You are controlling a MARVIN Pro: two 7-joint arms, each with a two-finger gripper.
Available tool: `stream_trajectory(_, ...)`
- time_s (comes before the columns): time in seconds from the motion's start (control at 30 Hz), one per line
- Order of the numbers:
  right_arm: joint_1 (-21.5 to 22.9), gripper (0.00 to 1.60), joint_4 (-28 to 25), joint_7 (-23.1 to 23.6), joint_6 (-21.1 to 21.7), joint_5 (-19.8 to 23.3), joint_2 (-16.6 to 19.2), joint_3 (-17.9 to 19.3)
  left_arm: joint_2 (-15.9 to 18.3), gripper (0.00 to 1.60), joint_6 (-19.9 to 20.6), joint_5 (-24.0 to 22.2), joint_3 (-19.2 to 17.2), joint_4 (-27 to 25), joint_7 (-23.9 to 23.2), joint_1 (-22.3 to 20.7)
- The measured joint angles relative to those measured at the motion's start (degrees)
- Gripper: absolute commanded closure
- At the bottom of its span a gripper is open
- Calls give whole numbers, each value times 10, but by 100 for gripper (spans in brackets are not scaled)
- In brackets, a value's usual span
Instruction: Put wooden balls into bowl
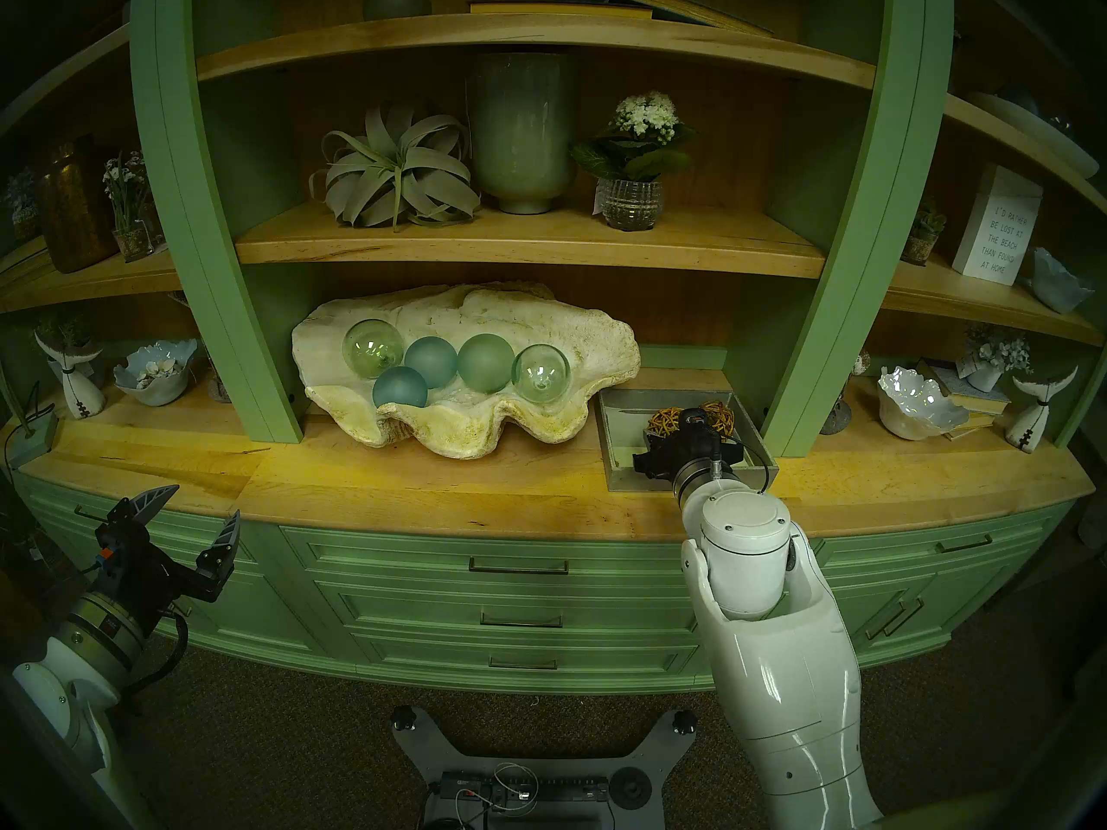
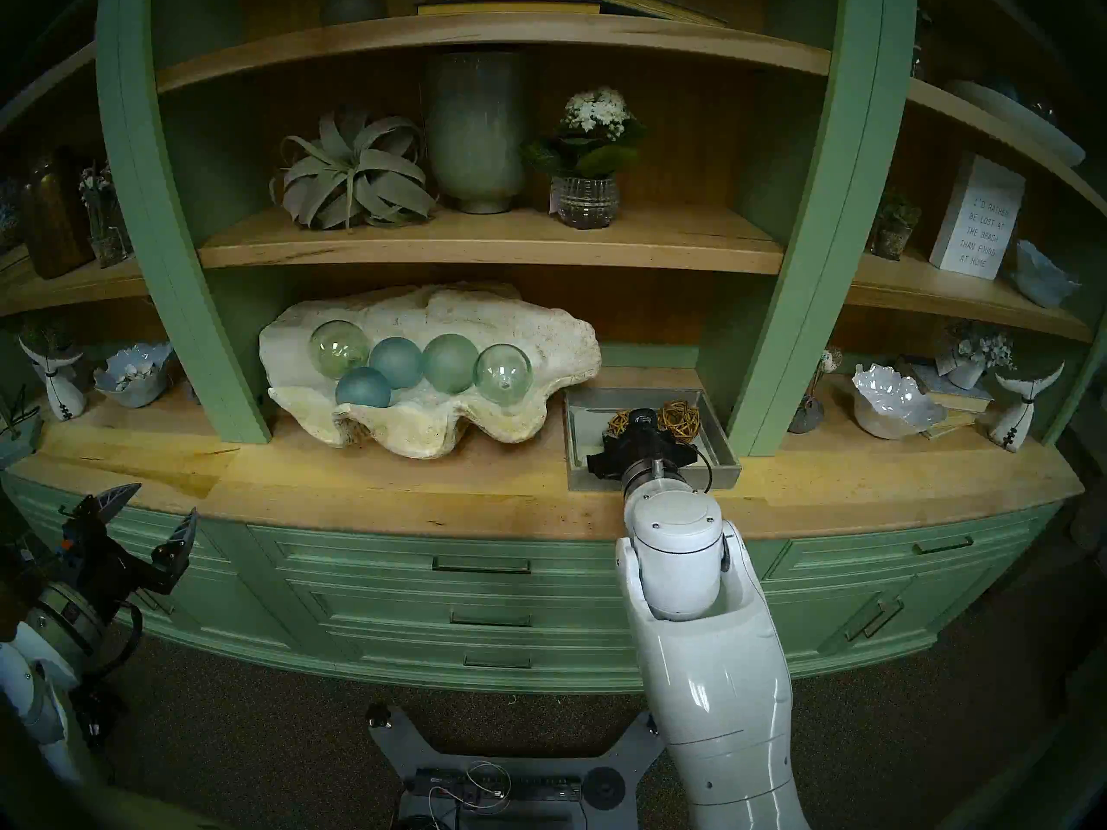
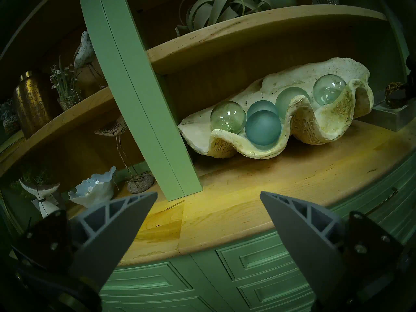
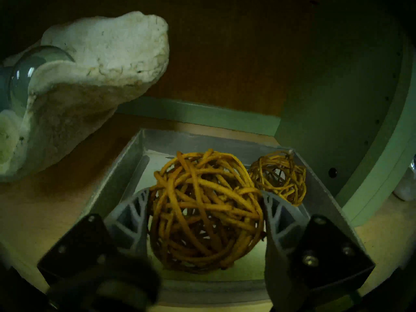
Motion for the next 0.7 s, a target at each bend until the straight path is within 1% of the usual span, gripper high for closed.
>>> stream_trajectory(0.27,-35,160,-33,-23,-65,-25,20,-5,0,0,0,0,0,0,0,0)
stream_trajectory(0.33,-39,160,-37,-27,-75,-28,22,-6,0,0,0,0,0,0,0,0)
stream_trajectory(0.4,-46,160,-42,-35,-99,-34,27,-9,0,0,0,0,0,0,0,0)
stream_trajectory(0.57,-51,160,-45,-42,-130,-37,32,-14,0,0,0,0,0,0,0,0)
stream_trajectory(0.67,-50,160,-46,-45,-162,-37,39,-20,0,0,0,0,0,0,0,0)
stream_trajectory(0.7,-50,160,-46,-45,-167,-37,41,-20,0,0,0,0,0,0,0,0)
